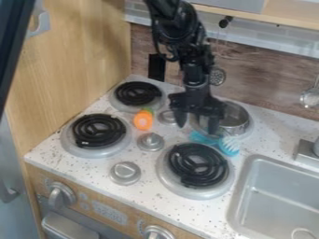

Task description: Move the silver pot to the bottom right burner

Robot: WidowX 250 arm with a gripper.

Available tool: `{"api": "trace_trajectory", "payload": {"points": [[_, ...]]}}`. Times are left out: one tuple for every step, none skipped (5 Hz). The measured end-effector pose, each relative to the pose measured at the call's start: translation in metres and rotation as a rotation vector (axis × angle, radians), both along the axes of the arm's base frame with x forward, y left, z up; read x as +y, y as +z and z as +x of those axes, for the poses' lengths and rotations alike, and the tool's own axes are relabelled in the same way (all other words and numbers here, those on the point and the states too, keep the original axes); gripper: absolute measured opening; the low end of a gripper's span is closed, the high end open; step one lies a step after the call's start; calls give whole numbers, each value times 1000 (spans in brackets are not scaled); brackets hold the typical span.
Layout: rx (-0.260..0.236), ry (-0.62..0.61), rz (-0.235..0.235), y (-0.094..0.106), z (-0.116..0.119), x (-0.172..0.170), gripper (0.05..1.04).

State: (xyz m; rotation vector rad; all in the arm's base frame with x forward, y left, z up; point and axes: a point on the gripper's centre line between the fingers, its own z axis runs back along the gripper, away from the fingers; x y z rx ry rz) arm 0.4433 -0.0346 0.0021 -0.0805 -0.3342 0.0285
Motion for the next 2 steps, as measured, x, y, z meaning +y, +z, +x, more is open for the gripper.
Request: {"api": "trace_trajectory", "payload": {"points": [[-48,88,2,3,8,5,999],[-94,132,-13,15,21,6,999]]}}
